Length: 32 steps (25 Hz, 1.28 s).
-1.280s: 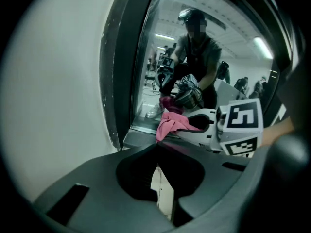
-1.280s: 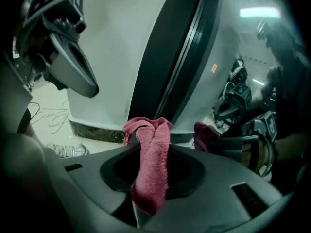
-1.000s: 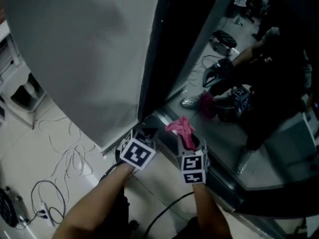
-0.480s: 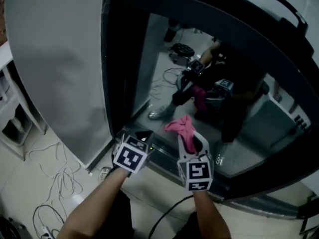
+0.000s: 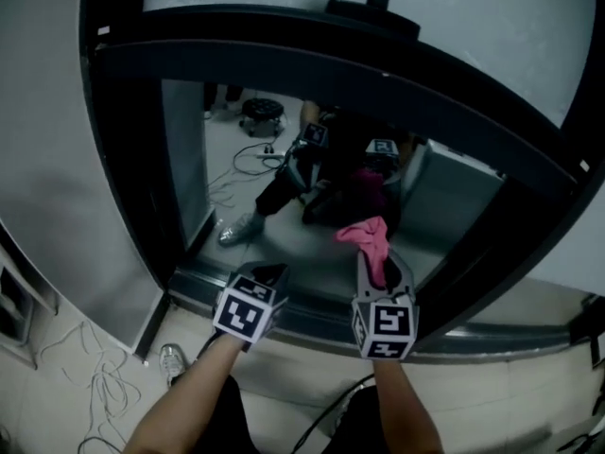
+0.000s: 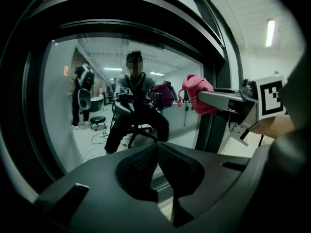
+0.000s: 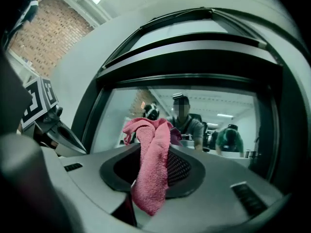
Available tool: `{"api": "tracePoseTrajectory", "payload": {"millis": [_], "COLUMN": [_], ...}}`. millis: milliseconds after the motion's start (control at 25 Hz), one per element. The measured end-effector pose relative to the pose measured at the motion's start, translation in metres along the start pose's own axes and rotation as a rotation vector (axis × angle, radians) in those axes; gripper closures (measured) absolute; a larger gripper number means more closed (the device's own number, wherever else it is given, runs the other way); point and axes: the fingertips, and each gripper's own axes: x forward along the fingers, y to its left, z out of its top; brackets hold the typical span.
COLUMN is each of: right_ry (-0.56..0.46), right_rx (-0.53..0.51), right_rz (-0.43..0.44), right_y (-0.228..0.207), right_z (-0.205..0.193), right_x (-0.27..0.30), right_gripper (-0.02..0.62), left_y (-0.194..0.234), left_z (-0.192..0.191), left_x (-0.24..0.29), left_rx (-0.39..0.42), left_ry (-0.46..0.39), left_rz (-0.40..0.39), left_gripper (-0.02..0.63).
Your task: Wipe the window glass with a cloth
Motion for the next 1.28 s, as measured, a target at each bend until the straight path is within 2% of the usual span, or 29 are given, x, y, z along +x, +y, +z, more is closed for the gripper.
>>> {"api": "tracePoseTrajectory", "payload": {"millis": [280,600,840,1040,1160,1280], "right_ry": [-0.002,0.012,0.023,0.016,0.004,-0.003], "right_rx": [0.089,0.223,0.346,0.381,0.394,0.401], "right_rz": [-0.243,-0.493,-0.633,-0.742,-0.776,-0.774], "right_y": [-0.116,-0.219,-0.251,-0.273,-0.279,-0.280], "right_z": [-0.020,-0.063,-0.094,-0.109,-0.111,-0.110], "right_x": [-0.050,-0.081,-0.083,-0.082,-0.079,-0.076], "right_gripper": [0.474,0.474,0.474,0.474,0.474,0.474], "left_y": [-0.095,-0.163,-0.177,-0.179,-0.175,-0.170], "left_z": [0.016,0.025,0.000,-0.008,-0.017,-0.021], "left_x": [0.039,0.077,0.094,0.101,0.102,0.102], "left_rx": [0.096,0.160,0.162,0.159,0.148,0.142], "left_ry": [0.019,0.049,0.105,0.125,0.142,0.140], "left_rz": [-0.132,-0.232,-0.267,-0.276,-0.274,-0.269], "left_gripper": [0.601,0.601,0.601,0.601,0.601,0.601]}}
